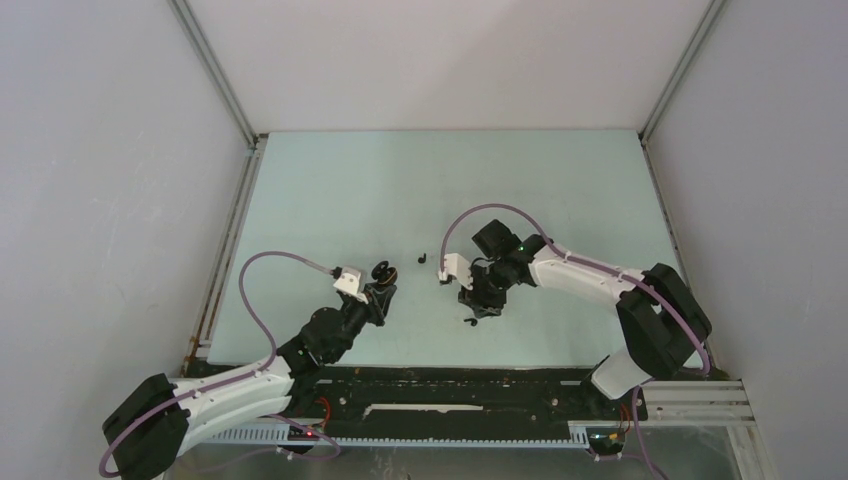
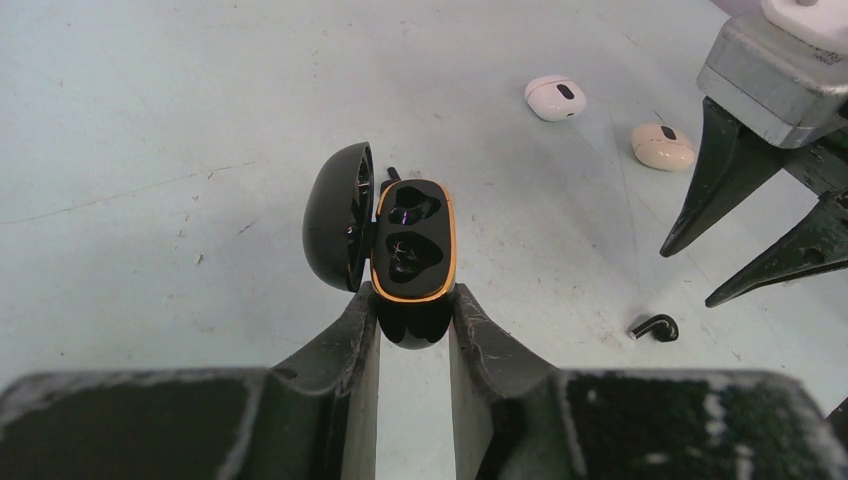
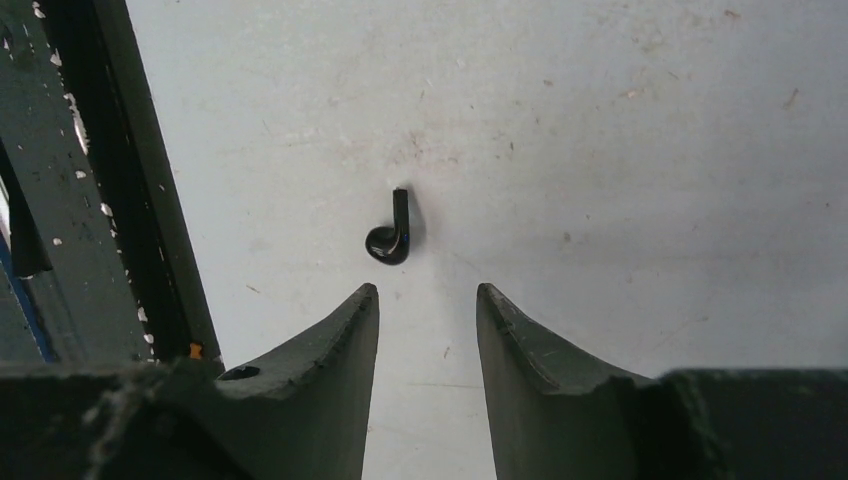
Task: Insert the wireless bluetooth earbuds into the charging case
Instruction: Rotate the right earbud at the corner of the board.
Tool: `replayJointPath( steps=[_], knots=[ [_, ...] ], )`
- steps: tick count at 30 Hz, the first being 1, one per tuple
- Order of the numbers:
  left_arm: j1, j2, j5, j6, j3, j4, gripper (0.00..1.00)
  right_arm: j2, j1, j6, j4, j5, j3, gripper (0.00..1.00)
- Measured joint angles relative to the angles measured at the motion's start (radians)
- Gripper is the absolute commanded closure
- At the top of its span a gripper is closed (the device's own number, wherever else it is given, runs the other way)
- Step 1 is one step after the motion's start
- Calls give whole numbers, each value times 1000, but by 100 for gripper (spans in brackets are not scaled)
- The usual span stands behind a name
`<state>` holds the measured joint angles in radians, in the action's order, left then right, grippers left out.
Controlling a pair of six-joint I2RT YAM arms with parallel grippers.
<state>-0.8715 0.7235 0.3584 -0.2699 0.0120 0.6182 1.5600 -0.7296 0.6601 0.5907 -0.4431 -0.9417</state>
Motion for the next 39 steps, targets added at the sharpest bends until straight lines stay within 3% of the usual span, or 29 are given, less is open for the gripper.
replayJointPath(
  steps=[24,33,39],
  knots=[
    [3,-16,-4,0,0,1,97,110,-57,21,14,30,0,57],
    [3,-11,-5,0,0,0,97,130,-76,21,13,56,-23,72],
    [3,-11,-7,0,0,1,97,132,-76,27,20,52,-28,75]
  ],
)
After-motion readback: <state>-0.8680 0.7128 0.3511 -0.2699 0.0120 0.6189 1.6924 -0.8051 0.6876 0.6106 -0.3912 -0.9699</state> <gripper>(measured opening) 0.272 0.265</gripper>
